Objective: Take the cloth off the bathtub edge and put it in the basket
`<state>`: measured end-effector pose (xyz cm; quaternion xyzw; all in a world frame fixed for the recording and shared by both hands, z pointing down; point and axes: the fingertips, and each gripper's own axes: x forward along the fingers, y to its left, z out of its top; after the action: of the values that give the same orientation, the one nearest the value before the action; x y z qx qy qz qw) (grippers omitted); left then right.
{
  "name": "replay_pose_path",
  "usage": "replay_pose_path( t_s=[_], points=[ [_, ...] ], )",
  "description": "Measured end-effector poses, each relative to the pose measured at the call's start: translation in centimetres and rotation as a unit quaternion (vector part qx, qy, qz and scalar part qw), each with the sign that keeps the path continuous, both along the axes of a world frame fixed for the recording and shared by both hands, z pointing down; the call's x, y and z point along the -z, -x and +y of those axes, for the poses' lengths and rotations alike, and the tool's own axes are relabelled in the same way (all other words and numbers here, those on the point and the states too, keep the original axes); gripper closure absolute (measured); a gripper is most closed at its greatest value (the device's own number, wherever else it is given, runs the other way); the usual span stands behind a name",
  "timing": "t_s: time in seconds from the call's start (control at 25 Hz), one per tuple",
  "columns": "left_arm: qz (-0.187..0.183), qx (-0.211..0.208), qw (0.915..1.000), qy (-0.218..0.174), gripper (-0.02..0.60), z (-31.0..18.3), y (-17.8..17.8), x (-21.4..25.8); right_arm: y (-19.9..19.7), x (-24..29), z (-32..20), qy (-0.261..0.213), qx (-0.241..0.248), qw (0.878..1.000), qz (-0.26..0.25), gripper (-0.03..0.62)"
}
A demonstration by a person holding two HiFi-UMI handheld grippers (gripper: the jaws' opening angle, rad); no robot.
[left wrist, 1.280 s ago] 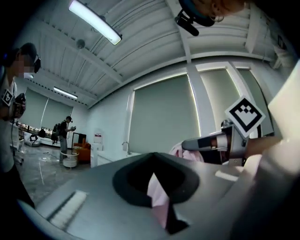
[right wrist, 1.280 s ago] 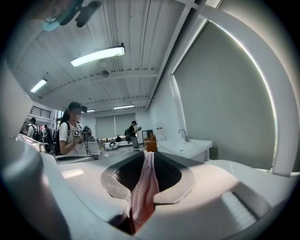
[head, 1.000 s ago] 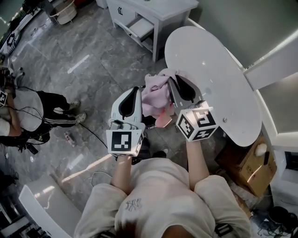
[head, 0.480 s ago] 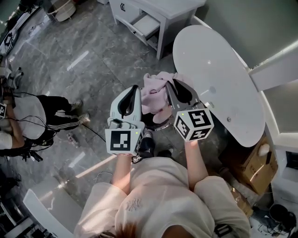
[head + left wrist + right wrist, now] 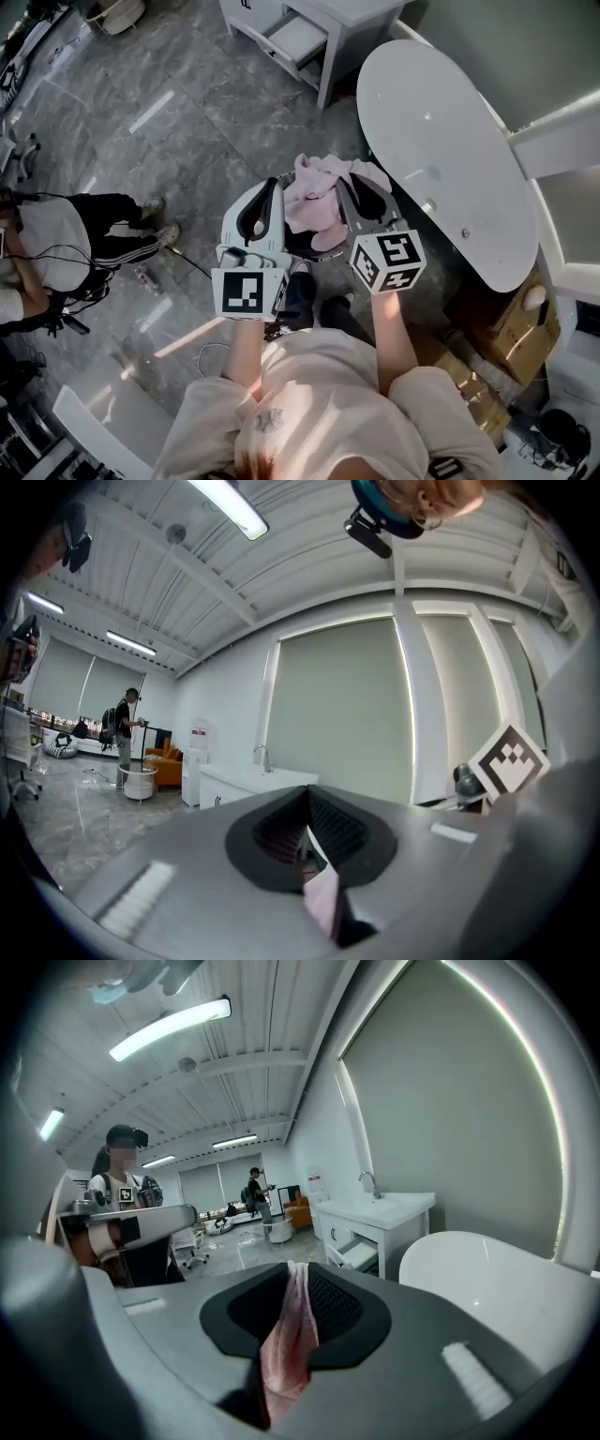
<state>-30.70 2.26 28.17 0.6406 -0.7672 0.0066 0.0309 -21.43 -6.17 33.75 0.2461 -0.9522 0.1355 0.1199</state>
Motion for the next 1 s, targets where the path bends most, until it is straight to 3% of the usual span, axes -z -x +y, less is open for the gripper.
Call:
replay_pose_path(
  t_s=[0.52,0.6,1.0],
  points=[
    [0.027,-0.008,0.9994,0.021,0.58,-1.2,1.4,-5.0,0.7,-9.1,0.6,0.041,-0.008,0.997,0.06,0.53],
    [0.046,-0.005,0.9987,0.019,0.58,-1.8,1.2,-5.4,0.7,-10.4,0.7,0.048,-0.007,0.997,0.064,0.53],
    [0.071,0.013,0.9969,0.032,0.58,-3.2,1.2,-10.9,0.8,-16.5,0.7,0.078,-0.016,0.994,0.073,0.53]
  ],
)
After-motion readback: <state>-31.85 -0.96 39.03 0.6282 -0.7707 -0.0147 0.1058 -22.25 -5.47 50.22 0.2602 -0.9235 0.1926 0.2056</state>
